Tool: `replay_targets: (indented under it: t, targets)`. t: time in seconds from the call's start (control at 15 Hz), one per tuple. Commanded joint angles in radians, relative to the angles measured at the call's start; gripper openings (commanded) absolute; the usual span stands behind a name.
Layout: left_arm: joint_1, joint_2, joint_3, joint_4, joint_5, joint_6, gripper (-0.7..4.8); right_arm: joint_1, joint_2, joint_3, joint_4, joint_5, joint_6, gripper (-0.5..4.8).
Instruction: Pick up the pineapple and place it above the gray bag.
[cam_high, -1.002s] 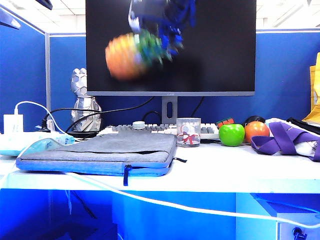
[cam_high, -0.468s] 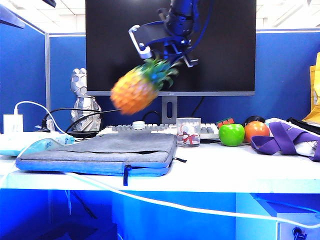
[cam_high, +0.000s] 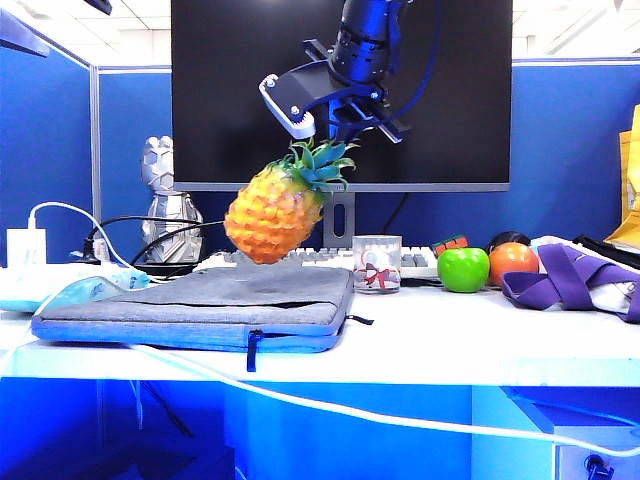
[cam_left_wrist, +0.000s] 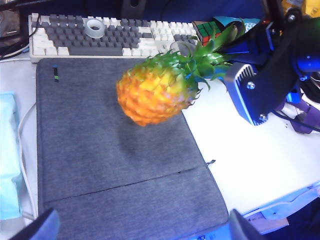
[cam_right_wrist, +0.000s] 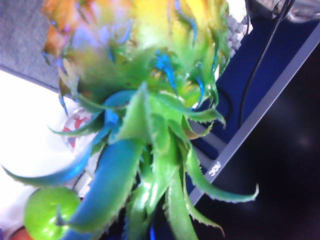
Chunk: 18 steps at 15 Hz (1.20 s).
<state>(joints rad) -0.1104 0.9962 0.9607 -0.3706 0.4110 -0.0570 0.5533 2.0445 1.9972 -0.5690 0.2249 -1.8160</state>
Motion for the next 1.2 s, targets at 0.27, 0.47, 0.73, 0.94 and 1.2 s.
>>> replay_targets:
  t: [0.27, 0.47, 0.73, 0.94, 1.2]
  targets:
    - [0.0, -0.002, 0.003, -0.01, 0.005, 0.018, 4.79, 0.014, -0.005, 0.008, 0.019, -0.044, -0.021, 0.0]
    - [0.0, -0.002, 0.003, -0.033, 0.005, 0.024, 4.79, 0.014, 0.008, 0.008, -0.005, -0.045, -0.021, 0.22]
    - [0.0, -0.002, 0.003, -0.032, 0.005, 0.024, 4.79, 0.014, 0.018, 0.008, 0.014, -0.052, -0.022, 1.77]
    - [0.0, -0.002, 0.003, -0.031, 0.005, 0.023, 4.79, 0.027, 0.018, 0.009, 0.035, -0.118, -0.021, 1.86]
    - [0.0, -0.002, 0.003, -0.032, 0.005, 0.024, 4.79, 0.072, 0.02, 0.008, 0.153, -0.2, -0.021, 1.8]
